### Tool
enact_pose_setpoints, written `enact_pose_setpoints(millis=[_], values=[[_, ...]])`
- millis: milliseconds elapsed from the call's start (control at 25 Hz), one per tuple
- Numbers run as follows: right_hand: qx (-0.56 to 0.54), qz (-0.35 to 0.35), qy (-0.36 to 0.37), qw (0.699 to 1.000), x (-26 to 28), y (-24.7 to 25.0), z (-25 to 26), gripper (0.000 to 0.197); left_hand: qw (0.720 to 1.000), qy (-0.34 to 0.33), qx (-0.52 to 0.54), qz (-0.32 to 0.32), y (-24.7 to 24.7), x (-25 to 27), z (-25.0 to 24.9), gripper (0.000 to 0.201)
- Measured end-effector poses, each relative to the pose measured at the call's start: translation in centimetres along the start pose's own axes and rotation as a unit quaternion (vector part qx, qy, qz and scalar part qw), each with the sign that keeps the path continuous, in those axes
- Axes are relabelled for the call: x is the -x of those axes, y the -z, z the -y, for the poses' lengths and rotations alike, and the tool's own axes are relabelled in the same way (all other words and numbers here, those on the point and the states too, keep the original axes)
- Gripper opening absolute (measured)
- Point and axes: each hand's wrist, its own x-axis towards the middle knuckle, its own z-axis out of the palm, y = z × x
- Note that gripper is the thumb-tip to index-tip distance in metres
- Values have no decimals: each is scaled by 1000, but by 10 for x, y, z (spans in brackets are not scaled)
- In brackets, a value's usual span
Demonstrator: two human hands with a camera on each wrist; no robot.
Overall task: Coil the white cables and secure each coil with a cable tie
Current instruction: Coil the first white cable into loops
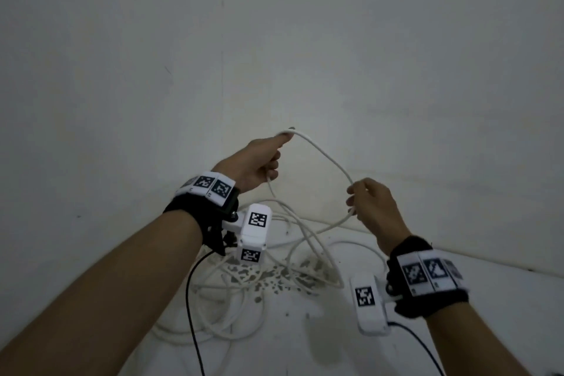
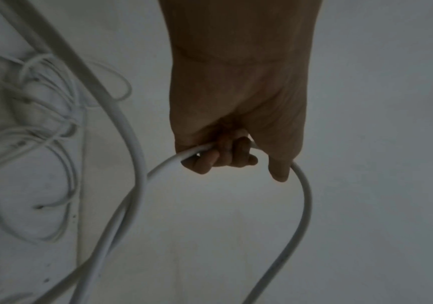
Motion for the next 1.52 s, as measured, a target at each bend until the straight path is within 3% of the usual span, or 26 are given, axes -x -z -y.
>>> enact_pose_setpoints(millis=[80,120,200,240,280,320,400,440,520,560,640,680,720,760,800,840,880,960,1040,1120,1240,1320,1400,1520], values=[[-3,-41,-18,999,8,12,-11,19,998,-32,-39,43,-33,2,-8,15],[-5,-61,-17,998,13,18,-12,28,994,-53,-73,60,-49,4,-9,21],[52,-112,87,989,24,27,-8,62,976,-101,-169,88,-77,6,-3,45],[98,-109,152,977,29,31,-4,68,963,-124,-215,106,-88,8,2,50],[118,-84,202,969,31,32,1,61,953,-142,-237,122,-97,12,8,50],[93,-36,206,974,32,36,9,44,951,-148,-233,136,-104,14,14,49],[-17,63,134,989,35,41,27,18,967,-106,-174,156,-106,21,26,56],[-58,96,102,988,34,44,30,15,971,-59,-154,171,-102,24,34,62],[-41,131,81,987,26,45,26,22,962,55,-171,207,-81,37,48,71],[-30,117,68,990,21,43,22,29,951,105,-187,224,-67,46,56,76],[-43,46,19,998,6,41,15,41,897,134,-302,292,-40,68,72,70],[-52,21,1,998,-2,41,14,44,840,120,-406,340,-31,81,80,63],[-55,9,-3,998,-9,40,15,45,763,104,-513,379,-24,93,90,58],[-50,2,1,999,-15,39,16,46,688,97,-592,408,-20,104,101,56],[-41,-5,10,999,-21,40,20,46,632,103,-631,439,-21,112,112,55],[-34,-13,15,999,-25,38,26,47,603,115,-635,470,-22,119,124,51],[-33,-18,21,999,-29,38,33,48,595,116,-624,494,-23,123,132,47],[-14,-11,39,999,-34,39,47,50,612,100,-595,511,-19,123,141,38],[38,26,65,997,-35,44,59,55,671,119,-551,481,-11,117,137,33],[77,83,104,988,-30,46,69,59,738,98,-528,409,-5,105,130,39],[143,152,167,964,-12,41,85,64,774,29,-541,327,-3,87,121,65],[180,180,205,945,1,32,98,64,833,69,-466,291,-6,76,128,88],[204,210,235,927,12,25,109,67,882,62,-420,205,-12,62,133,102],[166,286,240,913,27,18,127,67,907,19,-402,128,-27,37,123,141]])
